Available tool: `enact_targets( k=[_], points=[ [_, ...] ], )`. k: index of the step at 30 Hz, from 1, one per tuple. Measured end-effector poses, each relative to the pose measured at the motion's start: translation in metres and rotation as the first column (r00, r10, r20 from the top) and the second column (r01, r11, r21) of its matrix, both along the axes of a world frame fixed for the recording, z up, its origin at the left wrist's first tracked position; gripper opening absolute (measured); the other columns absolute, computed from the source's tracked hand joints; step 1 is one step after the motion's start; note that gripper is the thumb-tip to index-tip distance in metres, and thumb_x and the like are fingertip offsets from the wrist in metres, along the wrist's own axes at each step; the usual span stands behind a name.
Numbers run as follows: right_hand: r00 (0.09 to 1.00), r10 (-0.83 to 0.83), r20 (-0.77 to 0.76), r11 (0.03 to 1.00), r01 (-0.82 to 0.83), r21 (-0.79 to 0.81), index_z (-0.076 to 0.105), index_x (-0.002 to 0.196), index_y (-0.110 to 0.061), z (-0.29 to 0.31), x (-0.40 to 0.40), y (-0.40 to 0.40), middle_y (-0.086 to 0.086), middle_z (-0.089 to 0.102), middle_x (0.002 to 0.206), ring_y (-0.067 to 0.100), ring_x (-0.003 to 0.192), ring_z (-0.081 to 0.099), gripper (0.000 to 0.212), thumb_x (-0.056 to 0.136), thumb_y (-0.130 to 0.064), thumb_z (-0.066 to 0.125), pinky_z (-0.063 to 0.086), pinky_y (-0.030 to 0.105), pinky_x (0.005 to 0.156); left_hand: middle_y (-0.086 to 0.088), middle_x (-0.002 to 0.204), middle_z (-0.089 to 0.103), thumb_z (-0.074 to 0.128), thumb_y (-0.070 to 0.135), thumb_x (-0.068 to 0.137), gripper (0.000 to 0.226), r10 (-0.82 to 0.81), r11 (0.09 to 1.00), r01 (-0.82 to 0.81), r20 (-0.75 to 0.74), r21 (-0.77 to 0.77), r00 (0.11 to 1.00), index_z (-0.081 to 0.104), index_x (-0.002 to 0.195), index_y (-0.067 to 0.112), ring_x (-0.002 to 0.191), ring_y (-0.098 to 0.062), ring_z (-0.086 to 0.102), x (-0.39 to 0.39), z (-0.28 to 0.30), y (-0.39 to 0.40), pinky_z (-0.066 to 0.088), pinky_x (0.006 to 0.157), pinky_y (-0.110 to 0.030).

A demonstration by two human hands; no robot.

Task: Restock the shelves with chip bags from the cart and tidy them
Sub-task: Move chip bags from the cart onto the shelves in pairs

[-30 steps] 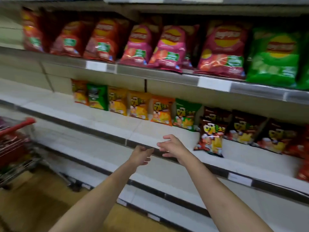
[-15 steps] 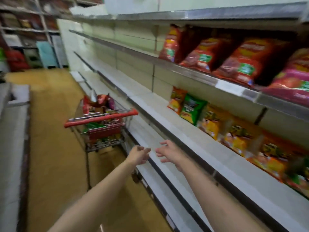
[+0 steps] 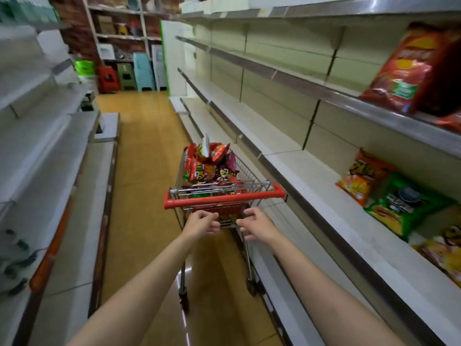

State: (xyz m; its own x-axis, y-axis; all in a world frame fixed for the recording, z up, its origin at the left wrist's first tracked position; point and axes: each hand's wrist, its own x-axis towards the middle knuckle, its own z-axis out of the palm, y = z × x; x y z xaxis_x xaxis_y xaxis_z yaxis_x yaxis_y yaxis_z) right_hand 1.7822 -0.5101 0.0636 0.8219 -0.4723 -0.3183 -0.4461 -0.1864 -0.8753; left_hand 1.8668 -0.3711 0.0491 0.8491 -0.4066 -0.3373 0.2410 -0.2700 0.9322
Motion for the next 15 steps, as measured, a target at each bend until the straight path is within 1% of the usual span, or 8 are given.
enact_targets(
  k=[3, 4, 6, 8, 10, 13, 15],
  points=[
    [0.999, 0.032, 0.005, 0.999, -0.032, -0.009, 0.046, 0.125, -0.016, -0.009, 0.045, -0.010, 0.001, 0.060, 0.102, 0.015, 0.096, 0.063, 0.041, 0.089, -0.021, 0.066, 0.057, 0.032, 0.078, -0.010, 0.081, 0.066, 0.055, 0.016, 0.097, 0.016, 0.047, 0.999, -0.047, -0.006, -0.009, 0.999, 0.055, 0.105, 0.002, 0.067, -0.016, 0.064, 0.028, -0.005, -0.004, 0.054, 0.054, -0.018],
    [0.999, 0.041, 0.010, 0.999, -0.041, -0.005, 0.047, 0.123, -0.017, -0.012, 0.060, -0.014, 0.001, 0.060, 0.100, 0.016, 0.096, 0.063, 0.039, 0.089, -0.021, 0.066, 0.057, 0.032, 0.079, -0.010, 0.081, 0.065, 0.055, 0.016, 0.097, 0.017, 0.063, 0.998, -0.063, -0.002, -0.006, 0.998, 0.056, 0.106, 0.002, 0.066, -0.016, 0.064, 0.039, -0.005, -0.006, 0.054, 0.056, -0.019],
    [0.997, 0.073, 0.015, 0.997, -0.074, 0.007, 0.048, 0.122, -0.017, -0.016, 0.091, -0.023, 0.000, 0.060, 0.095, 0.018, 0.096, 0.064, 0.036, 0.090, -0.020, 0.064, 0.058, 0.035, 0.081, -0.008, 0.080, 0.063, 0.054, 0.014, 0.097, 0.015, 0.099, 0.995, -0.099, 0.006, -0.004, 0.995, 0.056, 0.105, 0.002, 0.062, -0.013, 0.062, 0.064, -0.003, -0.014, 0.052, 0.053, -0.017],
    [0.994, 0.109, 0.015, 0.994, -0.109, 0.014, 0.048, 0.125, -0.015, -0.019, 0.125, -0.036, 0.000, 0.059, 0.096, 0.019, 0.097, 0.064, 0.037, 0.091, -0.019, 0.063, 0.057, 0.036, 0.081, -0.006, 0.077, 0.062, 0.054, 0.014, 0.097, 0.013, 0.128, 0.991, -0.129, 0.041, 0.023, 0.991, 0.056, 0.104, 0.003, 0.058, -0.010, 0.061, 0.095, -0.001, -0.022, 0.050, 0.053, -0.018],
    [0.989, 0.148, 0.016, 0.989, -0.148, 0.008, 0.047, 0.127, -0.012, -0.019, 0.159, -0.052, 0.003, 0.059, 0.104, 0.020, 0.099, 0.063, 0.039, 0.092, -0.019, 0.062, 0.057, 0.037, 0.082, -0.006, 0.078, 0.063, 0.055, 0.014, 0.096, 0.015, 0.154, 0.986, -0.157, 0.072, 0.050, 0.985, 0.057, 0.105, 0.001, 0.061, -0.012, 0.061, 0.127, 0.002, -0.030, 0.051, 0.057, -0.021],
    [0.980, 0.200, 0.022, 0.979, -0.200, 0.025, 0.045, 0.130, -0.010, -0.017, 0.203, -0.079, 0.007, 0.057, 0.117, 0.021, 0.101, 0.063, 0.041, 0.094, -0.020, 0.060, 0.056, 0.037, 0.084, -0.007, 0.080, 0.063, 0.056, 0.015, 0.096, 0.018, 0.151, 0.981, -0.161, 0.092, 0.112, 0.984, 0.057, 0.106, -0.001, 0.065, -0.015, 0.061, 0.174, 0.005, -0.045, 0.049, 0.056, -0.021],
    [0.975, 0.218, 0.034, 0.975, -0.219, 0.044, 0.045, 0.130, -0.009, -0.018, 0.229, -0.101, 0.007, 0.056, 0.121, 0.020, 0.099, 0.062, 0.040, 0.094, -0.020, 0.059, 0.055, 0.037, 0.083, -0.009, 0.083, 0.064, 0.057, 0.016, 0.096, 0.019, 0.106, 0.975, -0.124, 0.103, 0.185, 0.989, 0.057, 0.105, 0.000, 0.068, -0.016, 0.060, 0.204, 0.003, -0.060, 0.051, 0.063, -0.025]
  ],
)
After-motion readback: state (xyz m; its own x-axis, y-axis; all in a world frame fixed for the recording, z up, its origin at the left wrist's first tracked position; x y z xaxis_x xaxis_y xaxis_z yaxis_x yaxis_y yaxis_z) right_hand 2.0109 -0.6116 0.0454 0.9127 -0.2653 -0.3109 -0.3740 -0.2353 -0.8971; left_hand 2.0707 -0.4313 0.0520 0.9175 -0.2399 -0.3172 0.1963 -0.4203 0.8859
